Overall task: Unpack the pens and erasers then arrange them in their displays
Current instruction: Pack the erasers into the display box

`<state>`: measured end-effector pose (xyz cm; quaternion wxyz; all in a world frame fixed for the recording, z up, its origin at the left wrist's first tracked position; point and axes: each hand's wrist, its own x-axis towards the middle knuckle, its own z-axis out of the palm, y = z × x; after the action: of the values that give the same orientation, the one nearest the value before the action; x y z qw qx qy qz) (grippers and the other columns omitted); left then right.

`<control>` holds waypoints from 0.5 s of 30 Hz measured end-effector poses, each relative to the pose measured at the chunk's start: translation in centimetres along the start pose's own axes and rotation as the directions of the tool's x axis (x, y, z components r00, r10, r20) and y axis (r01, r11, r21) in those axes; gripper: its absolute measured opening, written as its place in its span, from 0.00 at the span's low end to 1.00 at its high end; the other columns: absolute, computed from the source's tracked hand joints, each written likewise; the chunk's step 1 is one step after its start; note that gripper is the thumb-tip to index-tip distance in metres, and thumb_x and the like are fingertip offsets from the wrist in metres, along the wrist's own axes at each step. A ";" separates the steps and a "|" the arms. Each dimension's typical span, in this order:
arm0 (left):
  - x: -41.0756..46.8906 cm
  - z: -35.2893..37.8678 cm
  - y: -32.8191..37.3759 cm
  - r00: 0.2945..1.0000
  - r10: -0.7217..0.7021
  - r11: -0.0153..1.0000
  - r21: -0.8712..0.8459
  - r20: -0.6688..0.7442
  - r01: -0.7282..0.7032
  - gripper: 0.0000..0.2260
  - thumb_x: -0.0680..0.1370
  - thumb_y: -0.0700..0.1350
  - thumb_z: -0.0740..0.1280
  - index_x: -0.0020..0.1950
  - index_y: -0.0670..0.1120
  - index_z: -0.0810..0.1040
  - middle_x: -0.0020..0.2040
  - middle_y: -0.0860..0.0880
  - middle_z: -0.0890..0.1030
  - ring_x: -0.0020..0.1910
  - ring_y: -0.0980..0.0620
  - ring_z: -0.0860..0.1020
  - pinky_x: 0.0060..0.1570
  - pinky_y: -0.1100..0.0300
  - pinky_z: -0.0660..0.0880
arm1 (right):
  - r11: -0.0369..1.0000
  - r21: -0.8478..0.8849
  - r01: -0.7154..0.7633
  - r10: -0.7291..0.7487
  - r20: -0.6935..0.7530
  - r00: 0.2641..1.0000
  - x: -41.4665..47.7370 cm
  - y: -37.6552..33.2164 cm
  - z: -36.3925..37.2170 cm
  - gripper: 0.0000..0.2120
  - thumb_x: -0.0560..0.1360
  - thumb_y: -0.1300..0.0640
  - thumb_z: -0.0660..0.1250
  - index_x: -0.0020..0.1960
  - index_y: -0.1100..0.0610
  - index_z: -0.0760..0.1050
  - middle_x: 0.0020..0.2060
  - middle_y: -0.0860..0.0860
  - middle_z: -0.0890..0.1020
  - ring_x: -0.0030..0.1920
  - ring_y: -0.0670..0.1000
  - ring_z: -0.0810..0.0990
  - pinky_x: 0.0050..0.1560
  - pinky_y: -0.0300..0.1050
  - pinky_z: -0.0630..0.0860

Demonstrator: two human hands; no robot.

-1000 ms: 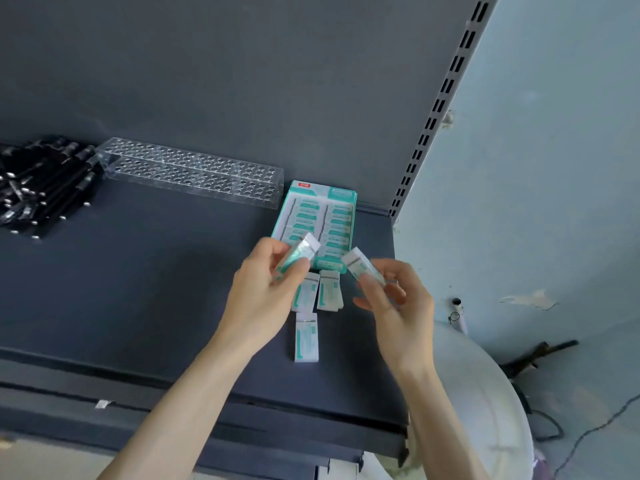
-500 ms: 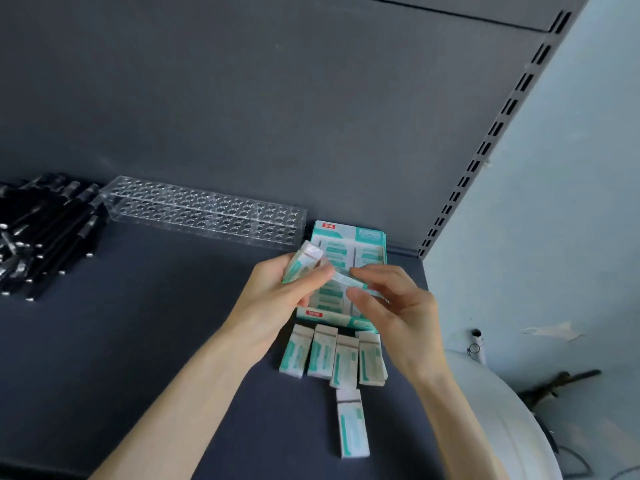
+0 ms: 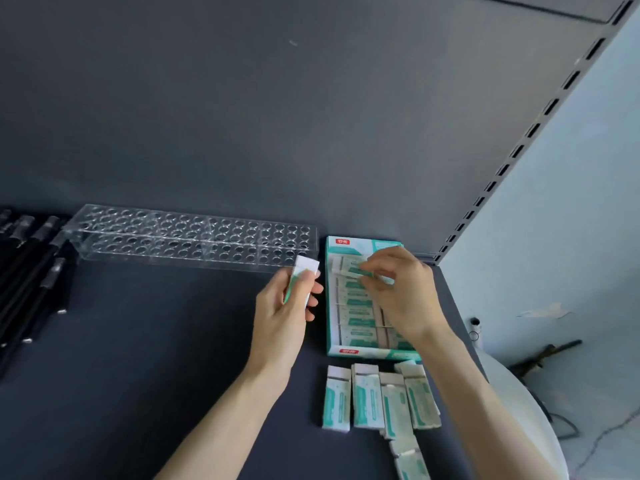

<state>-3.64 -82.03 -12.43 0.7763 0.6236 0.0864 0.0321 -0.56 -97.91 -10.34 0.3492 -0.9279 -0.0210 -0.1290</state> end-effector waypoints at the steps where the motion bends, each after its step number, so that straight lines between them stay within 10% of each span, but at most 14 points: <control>1: 0.0 -0.1 0.0 1.000 0.003 1.000 -0.010 0.004 -0.003 0.07 0.78 0.44 0.66 0.42 0.49 0.82 0.35 0.56 0.81 0.34 0.62 0.75 0.32 0.69 0.73 | 1.000 -0.011 0.012 -0.012 -0.009 1.000 0.0 -0.1 0.1 0.07 0.70 0.66 0.72 0.47 0.58 0.83 0.47 0.46 0.76 0.40 0.41 0.76 0.46 0.21 0.68; 7: 0.1 -0.5 0.0 0.998 -0.034 0.990 -0.134 0.046 0.039 0.07 0.77 0.41 0.67 0.45 0.49 0.85 0.45 0.53 0.85 0.42 0.62 0.79 0.37 0.68 0.75 | 0.998 -0.060 0.035 -0.035 0.002 0.999 0.4 -0.1 0.8 0.09 0.74 0.66 0.67 0.50 0.58 0.83 0.47 0.49 0.72 0.50 0.54 0.75 0.53 0.47 0.75; 15: -0.1 -0.6 0.2 0.990 0.015 0.989 -0.146 0.144 0.006 0.06 0.73 0.44 0.70 0.48 0.48 0.83 0.46 0.48 0.85 0.47 0.55 0.82 0.43 0.68 0.76 | 0.995 -0.091 0.046 -0.043 0.035 0.998 0.4 0.2 0.7 0.09 0.76 0.62 0.66 0.54 0.56 0.82 0.50 0.49 0.74 0.55 0.52 0.70 0.60 0.46 0.68</control>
<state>-3.88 -81.41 -12.40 0.8239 0.5662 0.0262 -0.0052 0.02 -97.62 -10.81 0.3027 -0.9443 -0.0417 -0.1222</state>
